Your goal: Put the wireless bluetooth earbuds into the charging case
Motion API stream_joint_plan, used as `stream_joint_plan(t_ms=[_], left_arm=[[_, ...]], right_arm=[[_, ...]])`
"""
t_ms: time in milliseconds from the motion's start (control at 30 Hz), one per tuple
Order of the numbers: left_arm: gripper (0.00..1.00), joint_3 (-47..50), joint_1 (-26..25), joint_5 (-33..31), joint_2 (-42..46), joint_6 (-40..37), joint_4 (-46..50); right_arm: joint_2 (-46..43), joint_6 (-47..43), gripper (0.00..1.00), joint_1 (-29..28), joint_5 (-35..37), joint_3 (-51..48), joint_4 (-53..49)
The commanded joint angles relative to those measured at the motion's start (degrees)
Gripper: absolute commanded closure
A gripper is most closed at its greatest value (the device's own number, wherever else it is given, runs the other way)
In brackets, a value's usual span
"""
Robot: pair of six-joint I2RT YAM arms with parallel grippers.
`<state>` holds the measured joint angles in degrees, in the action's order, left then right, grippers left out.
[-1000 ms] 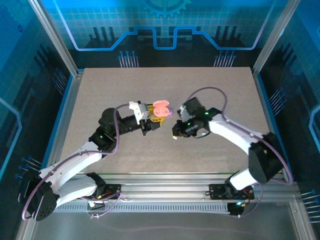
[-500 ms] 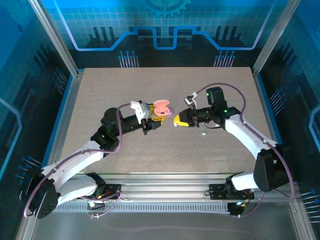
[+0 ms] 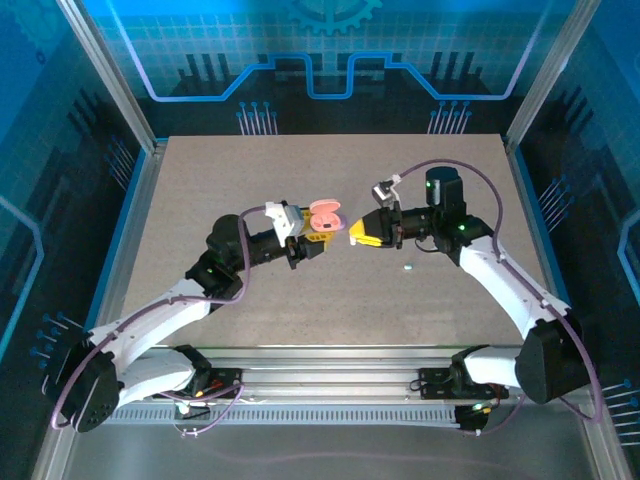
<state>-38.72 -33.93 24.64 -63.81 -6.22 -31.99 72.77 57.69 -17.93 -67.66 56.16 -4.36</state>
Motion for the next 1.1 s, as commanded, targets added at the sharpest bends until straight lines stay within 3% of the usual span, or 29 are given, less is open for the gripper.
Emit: stream_joint_plan(t_ms=[0,467,767,1067], left_arm=[[0.66,0.49,-0.19,-0.58,-1.11,-1.51,-2.04],[0.66,-1.79,-3.35,-4.41,-6.36,-3.32,-2.91],[0.65,-2.58,-4.81,-5.05,-8.13,-3.26,-4.83],[0.65,-2.49,-5.46,-4.56,-8.35,-3.19,-6.33]], right_arm=[[-2.44,3.23,0.80,0.53,1.00,0.96,2.31],[-3.82,13.39,0.79,-1.84,7.51,0.87,11.47],[-2.92,12.88,0.79,-3.93,9.55,1.58,11.54],[-3.38,4.96,0.79,-5.81,15.59,3.58,1.86]])
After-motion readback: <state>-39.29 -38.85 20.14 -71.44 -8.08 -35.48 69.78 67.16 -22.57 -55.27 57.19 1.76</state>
